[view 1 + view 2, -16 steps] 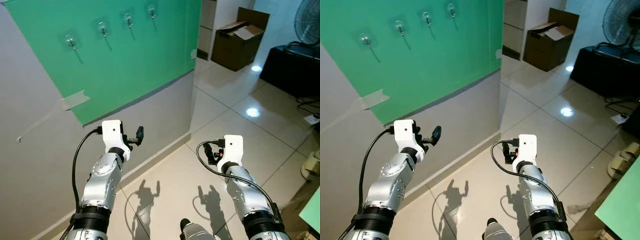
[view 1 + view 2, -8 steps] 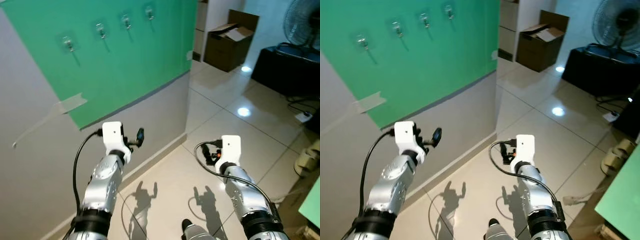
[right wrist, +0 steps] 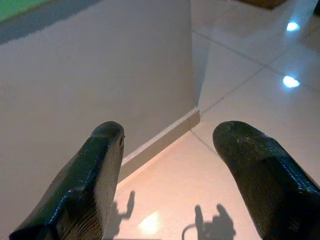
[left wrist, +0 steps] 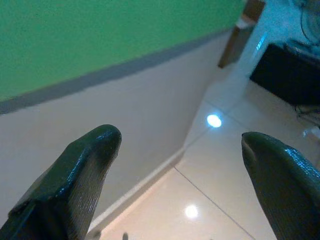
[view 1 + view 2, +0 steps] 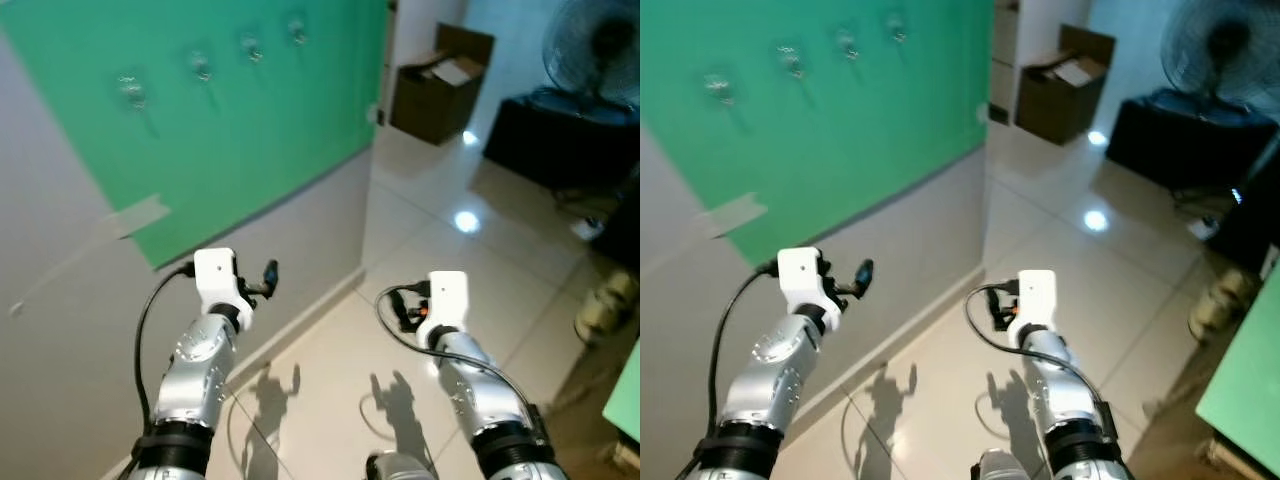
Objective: Hang keys on a hook
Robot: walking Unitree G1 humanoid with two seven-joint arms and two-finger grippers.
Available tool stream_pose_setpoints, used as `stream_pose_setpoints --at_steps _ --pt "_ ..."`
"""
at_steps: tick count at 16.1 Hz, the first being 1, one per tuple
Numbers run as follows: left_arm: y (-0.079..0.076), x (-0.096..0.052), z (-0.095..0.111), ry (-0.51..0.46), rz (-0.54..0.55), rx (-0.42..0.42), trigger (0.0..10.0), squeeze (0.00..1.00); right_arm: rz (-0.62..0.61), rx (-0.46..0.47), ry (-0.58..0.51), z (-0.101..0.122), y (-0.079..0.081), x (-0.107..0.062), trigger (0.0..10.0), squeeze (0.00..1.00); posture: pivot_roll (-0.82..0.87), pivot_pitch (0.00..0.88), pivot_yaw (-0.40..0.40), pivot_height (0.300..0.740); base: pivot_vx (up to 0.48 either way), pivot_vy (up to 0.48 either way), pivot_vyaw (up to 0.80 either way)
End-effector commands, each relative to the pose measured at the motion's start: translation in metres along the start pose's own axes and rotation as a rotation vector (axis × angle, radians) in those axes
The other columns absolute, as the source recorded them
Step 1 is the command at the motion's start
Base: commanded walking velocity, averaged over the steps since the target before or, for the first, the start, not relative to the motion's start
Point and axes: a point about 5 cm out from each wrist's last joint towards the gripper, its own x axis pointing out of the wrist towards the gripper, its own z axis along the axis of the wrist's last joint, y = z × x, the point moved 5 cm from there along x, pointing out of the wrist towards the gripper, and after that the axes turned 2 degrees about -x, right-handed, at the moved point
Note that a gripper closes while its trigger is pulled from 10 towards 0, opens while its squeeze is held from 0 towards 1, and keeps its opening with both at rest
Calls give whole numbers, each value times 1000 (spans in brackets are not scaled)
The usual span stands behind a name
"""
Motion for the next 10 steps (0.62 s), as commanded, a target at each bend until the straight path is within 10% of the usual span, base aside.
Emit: stream_pose_setpoints --at_steps 1,10 --pt "-7 3 4 -11 -18 -2 10000 0 -15 -3 2 2 -7 1 10000 0 -192 0 97 740 0 0 -675" --pt "-14 2 5 -17 -60 -21 10000 0 -6 -10 2 6 -8 5 10000 0 -182 0 87 740 0 0 -672"
